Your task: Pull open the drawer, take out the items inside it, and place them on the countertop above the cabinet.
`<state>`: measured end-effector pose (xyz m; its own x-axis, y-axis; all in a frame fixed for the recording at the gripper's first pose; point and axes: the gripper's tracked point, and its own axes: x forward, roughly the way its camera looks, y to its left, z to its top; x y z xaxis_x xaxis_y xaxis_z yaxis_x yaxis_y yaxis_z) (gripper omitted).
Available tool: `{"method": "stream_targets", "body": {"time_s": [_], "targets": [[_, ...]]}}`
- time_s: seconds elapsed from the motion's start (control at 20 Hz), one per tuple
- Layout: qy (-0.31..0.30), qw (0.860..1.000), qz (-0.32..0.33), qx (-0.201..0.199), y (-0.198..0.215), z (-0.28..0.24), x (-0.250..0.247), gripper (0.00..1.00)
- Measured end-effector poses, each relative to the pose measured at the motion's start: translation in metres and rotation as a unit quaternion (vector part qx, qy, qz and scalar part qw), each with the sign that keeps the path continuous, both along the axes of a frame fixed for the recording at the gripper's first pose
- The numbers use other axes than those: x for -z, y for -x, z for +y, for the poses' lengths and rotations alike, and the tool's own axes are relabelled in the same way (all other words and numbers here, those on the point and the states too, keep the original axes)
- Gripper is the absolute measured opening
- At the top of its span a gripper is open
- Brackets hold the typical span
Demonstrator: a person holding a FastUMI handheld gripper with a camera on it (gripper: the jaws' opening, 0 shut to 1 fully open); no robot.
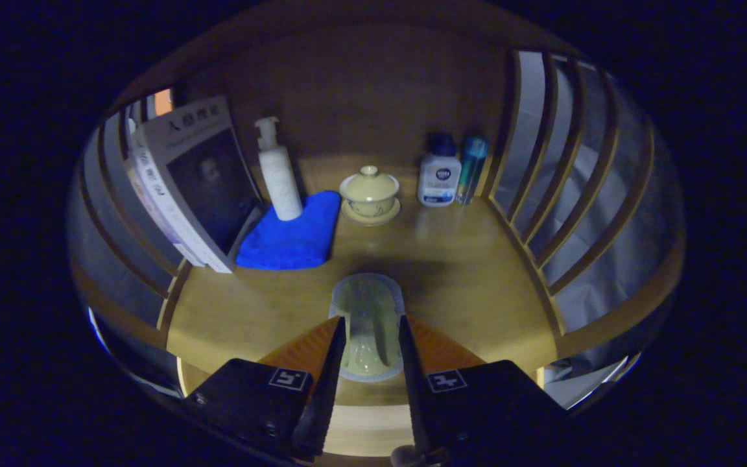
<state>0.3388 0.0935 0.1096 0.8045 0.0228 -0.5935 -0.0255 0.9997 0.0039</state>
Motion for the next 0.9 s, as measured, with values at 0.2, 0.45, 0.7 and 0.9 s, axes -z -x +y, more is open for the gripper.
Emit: {"method": "stream_targets", "body": {"time_s": [0.2, 0.45, 0.7, 0.9], "targets": [[-0.002, 0.997, -0.076, -0.025, 0.040, 0.011, -0.027, 0.53], [-0.009, 0.987, -0.153, -0.038, 0.097, 0.018, -0.042, 1.00], [0.004, 0.967, -0.251, -0.037, 0.168, 0.007, -0.043, 0.99], [-0.016, 0.957, -0.290, -0.026, 0.220, -0.004, -0.018, 1.00]]}}
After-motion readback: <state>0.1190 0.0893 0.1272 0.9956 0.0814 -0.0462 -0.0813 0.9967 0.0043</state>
